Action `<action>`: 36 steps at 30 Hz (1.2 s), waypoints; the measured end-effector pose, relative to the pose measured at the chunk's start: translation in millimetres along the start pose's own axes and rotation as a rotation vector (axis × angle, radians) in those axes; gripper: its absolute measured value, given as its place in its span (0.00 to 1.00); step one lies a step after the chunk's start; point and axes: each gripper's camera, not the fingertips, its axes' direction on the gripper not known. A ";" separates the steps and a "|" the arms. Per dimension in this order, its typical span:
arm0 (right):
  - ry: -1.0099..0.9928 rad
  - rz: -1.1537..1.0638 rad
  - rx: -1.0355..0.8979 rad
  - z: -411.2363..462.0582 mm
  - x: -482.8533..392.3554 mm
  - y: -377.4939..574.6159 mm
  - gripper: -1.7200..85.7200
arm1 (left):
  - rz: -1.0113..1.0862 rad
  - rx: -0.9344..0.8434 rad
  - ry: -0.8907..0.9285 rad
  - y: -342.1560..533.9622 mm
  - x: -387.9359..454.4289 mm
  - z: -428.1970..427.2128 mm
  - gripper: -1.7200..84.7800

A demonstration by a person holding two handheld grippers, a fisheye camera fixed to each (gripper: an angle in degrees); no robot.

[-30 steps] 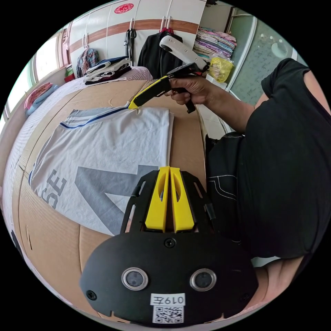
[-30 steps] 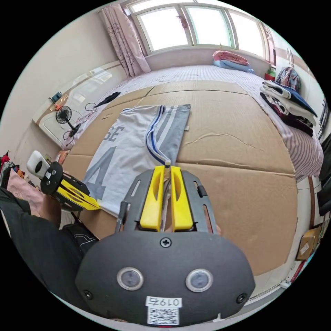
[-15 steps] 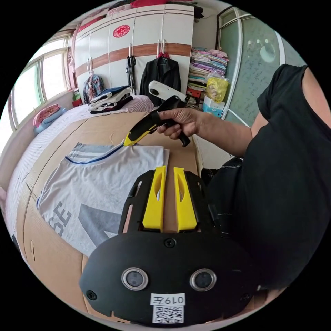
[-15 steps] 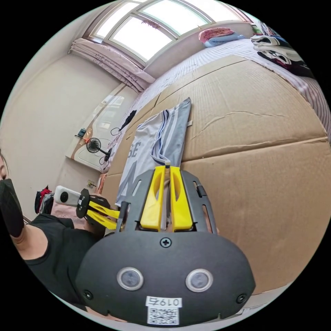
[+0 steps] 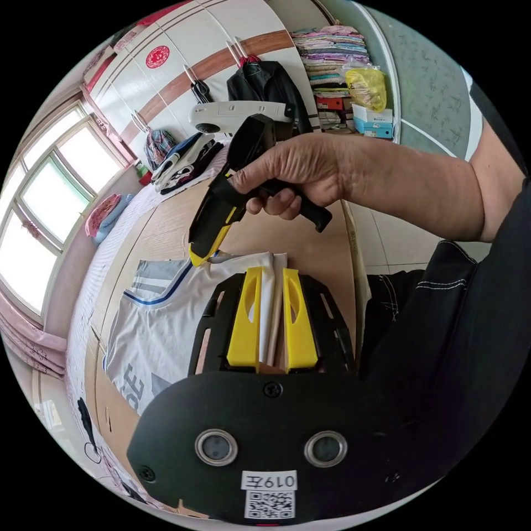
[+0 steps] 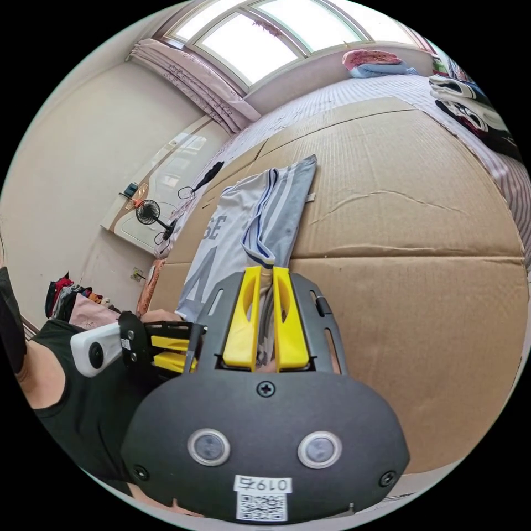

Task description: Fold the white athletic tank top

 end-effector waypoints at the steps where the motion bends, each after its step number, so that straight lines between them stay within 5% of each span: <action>1: -0.002 -0.001 -0.002 0.3 6.2 -0.1 0.07 | -0.018 0.005 0.019 -5.0 -1.8 -4.5 0.04; 15: -0.032 0.024 -0.007 0.1 70.2 -3.1 0.02 | -0.051 0.039 0.013 -48.4 -4.5 -62.0 0.03; 36: -0.030 0.024 0.037 -22.1 104.0 -17.9 0.07 | 0.033 -0.040 0.028 -92.4 21.0 -64.1 0.03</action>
